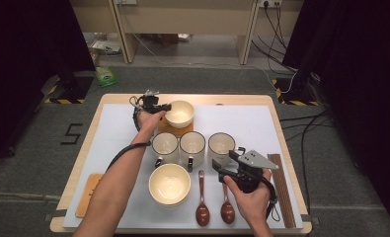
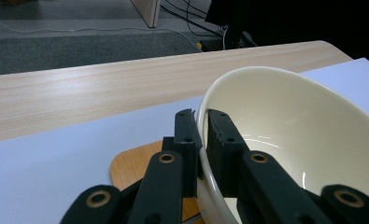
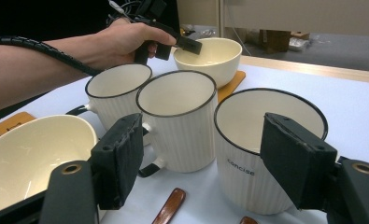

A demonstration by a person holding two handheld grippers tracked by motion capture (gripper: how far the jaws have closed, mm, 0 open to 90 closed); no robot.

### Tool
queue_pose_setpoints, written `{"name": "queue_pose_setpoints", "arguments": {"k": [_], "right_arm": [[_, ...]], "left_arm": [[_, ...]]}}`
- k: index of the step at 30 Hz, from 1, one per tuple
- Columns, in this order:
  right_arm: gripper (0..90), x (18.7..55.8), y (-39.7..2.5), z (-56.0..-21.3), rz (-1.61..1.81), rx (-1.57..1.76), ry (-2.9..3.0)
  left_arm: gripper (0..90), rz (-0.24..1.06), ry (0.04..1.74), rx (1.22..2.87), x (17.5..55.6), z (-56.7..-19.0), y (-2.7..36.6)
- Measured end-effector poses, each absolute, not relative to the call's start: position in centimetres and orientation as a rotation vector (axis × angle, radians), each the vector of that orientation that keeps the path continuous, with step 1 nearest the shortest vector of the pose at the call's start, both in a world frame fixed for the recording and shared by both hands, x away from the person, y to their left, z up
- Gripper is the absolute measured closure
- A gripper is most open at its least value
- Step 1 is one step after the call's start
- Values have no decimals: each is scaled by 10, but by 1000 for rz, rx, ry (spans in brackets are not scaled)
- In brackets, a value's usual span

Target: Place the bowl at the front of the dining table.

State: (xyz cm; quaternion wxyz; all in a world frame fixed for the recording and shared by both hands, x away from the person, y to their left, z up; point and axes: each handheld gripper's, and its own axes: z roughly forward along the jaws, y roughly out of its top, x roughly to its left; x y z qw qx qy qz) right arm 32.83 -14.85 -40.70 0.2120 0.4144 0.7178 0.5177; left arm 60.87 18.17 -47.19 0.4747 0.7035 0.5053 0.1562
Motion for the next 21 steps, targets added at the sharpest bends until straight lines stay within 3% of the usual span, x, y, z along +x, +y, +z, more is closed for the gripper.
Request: {"name": "queue_pose_setpoints", "arguments": {"k": [8,10,13,14,21], "right_arm": [[306,328,-149,-407,1436,1156,1994],[305,329,-149,-408,1430,1156,1996],[306,329,-148,-408,1429,1156,1999],[306,329,-148,-408,1427,1156,2001],[305,329,-147,-410,1422,1159,2008]], "left_arm": [[770,365,1241,1694,610,-468,185],[696,371,1234,1691,609,-464,186],[662,376,1227,1695,607,-462,186],[607,387,1231,1685,606,-460,187],[481,391,1241,1672,603,-453,192]]}}
